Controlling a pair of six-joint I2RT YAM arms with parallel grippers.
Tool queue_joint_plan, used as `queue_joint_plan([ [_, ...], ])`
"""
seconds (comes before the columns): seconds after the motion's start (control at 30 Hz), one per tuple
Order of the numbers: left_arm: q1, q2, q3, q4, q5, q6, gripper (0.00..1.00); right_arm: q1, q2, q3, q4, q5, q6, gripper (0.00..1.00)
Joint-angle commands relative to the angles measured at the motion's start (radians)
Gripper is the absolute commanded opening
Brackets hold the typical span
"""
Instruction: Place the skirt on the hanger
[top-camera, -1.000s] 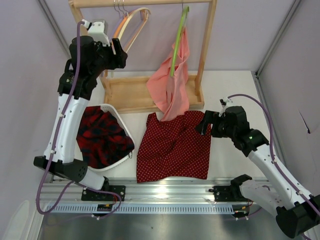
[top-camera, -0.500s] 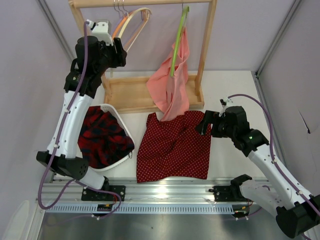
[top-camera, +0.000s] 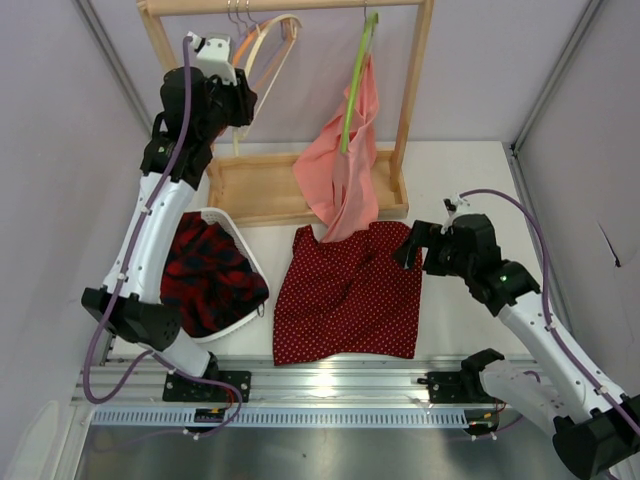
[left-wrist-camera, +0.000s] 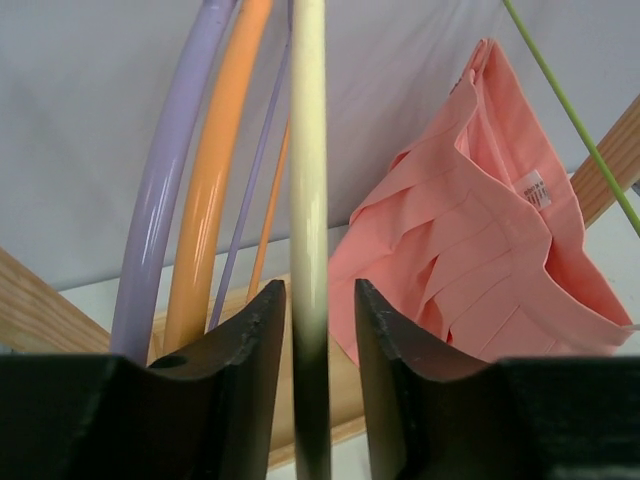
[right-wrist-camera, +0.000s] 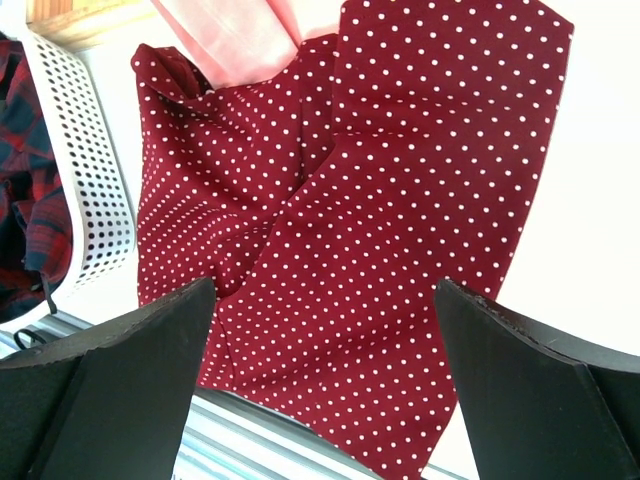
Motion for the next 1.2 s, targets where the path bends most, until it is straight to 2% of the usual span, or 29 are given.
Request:
queue_joint_plan([
  [0.0, 0.008, 0.014, 0.013, 0.062, 0.044, 0.023, 0.38, 0.001, -0.026, -0.005, 0.007, 0.037, 0.014, 0.99],
  [0.1, 0.008, 0.023, 0.016, 0.071, 0.049, 0.023, 0.36, 0.001, -0.033, -0.006, 0.004, 0.051, 0.016, 0.99],
  [0.2, 0.013, 0.035, 0.023, 0.078, 0.054, 0.023, 0.28, -0.002, -0.037, -0.006, 0.001, 0.054, 0.019, 0.99],
  [0.33, 0.017, 0.053, 0.055, 0.071, 0.067, 0.023, 0.26, -0.002, -0.035, -0.006, -0.002, 0.055, 0.016, 0.99],
  [0.43, 0.019, 0.075, 0.09, 0.055, 0.081, 0.023, 0.28, -0.005, -0.035, -0.005, -0.005, 0.057, 0.016, 0.99],
  [0.5, 0.019, 0.087, 0.108, 0.041, 0.086, 0.023, 0.33, -0.005, -0.033, -0.005, -0.002, 0.057, 0.017, 0.99],
  [0.6, 0.019, 0.107, 0.13, 0.025, 0.087, 0.023, 0.34, -0.007, -0.035, -0.003, -0.004, 0.055, 0.016, 0.99],
  [0.73, 0.019, 0.121, 0.133, 0.03, 0.075, 0.022, 0.24, -0.008, -0.035, -0.002, -0.007, 0.055, 0.011, 0.99],
  [0.77, 0.019, 0.122, 0.138, 0.032, 0.075, 0.02, 0.17, -0.01, -0.035, -0.003, -0.007, 0.057, 0.011, 0.99],
  [0.8, 0.019, 0.124, 0.139, 0.032, 0.075, 0.015, 0.06, -0.011, -0.035, -0.003, -0.007, 0.058, 0.013, 0.99],
  [0.83, 0.019, 0.126, 0.151, 0.033, 0.075, 0.011, 0.0, -0.013, -0.035, -0.003, -0.008, 0.06, 0.011, 0.99],
  [1.17, 0.019, 0.031, 0.22, 0.079, 0.136, -0.035, 0.0, -0.037, -0.029, -0.021, -0.019, 0.089, 0.03, 0.99],
])
